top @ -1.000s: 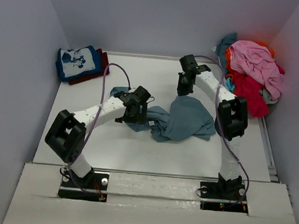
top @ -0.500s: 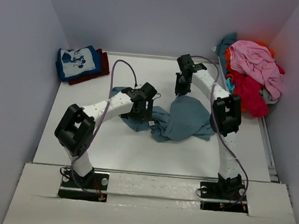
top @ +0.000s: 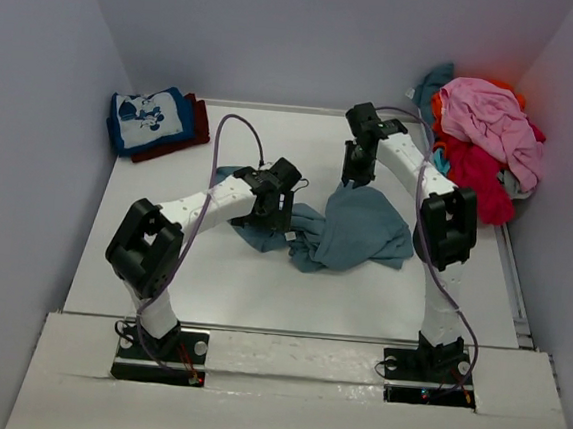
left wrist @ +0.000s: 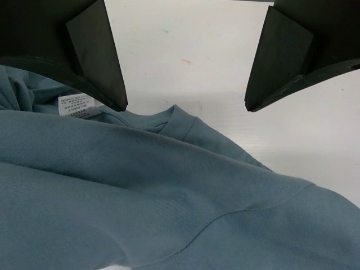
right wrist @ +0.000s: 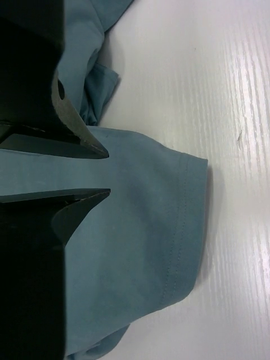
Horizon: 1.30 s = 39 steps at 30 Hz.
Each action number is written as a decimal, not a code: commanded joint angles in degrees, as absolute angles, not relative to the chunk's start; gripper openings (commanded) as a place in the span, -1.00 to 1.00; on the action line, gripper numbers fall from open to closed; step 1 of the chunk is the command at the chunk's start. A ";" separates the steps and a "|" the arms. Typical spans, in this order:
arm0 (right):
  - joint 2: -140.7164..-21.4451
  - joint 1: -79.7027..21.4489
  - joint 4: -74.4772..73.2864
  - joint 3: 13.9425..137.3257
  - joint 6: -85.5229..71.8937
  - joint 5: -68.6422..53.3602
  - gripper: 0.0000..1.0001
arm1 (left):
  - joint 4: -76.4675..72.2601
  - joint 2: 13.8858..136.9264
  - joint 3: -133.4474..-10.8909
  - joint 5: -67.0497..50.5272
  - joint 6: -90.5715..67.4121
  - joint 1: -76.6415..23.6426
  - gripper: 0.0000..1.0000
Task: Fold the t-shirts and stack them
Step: Flatten out the tshirt
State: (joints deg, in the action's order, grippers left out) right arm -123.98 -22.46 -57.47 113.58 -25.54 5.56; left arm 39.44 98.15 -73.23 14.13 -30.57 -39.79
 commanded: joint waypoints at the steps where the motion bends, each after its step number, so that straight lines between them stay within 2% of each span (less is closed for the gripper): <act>1: -123.92 -22.24 -55.73 111.01 -26.46 5.80 -0.33 | 41.13 97.91 -76.11 15.29 -29.53 -40.17 0.98; 11: -131.04 -22.24 -54.32 112.76 -26.72 2.20 -0.29 | 41.40 97.65 -76.03 14.94 -29.27 -40.17 0.98; 16: -135.08 -22.24 -56.51 119.85 -26.54 1.41 -0.05 | 40.87 98.17 -76.03 14.24 -29.27 -40.17 0.98; 23: -134.21 -22.24 -61.43 130.24 -26.19 3.60 0.15 | 40.26 98.88 -75.85 13.80 -29.36 -40.17 0.98; 26: -136.32 -22.24 -63.89 132.18 -25.58 4.04 0.15 | 40.25 99.40 -76.29 13.54 -29.36 -40.17 0.97; 31: -136.67 -22.24 -61.80 125.97 -26.19 2.12 0.10 | 40.61 100.02 -77.25 13.89 -29.00 -40.17 0.97; 39: -137.55 -22.24 -61.96 125.07 -25.93 1.58 0.11 | 40.52 100.20 -77.34 13.53 -28.74 -40.17 0.97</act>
State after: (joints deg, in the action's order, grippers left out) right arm -137.43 -22.46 -61.71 124.68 -26.15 2.48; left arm 39.94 100.47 -74.89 13.50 -29.58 -39.79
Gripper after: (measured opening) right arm 0.554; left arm 0.985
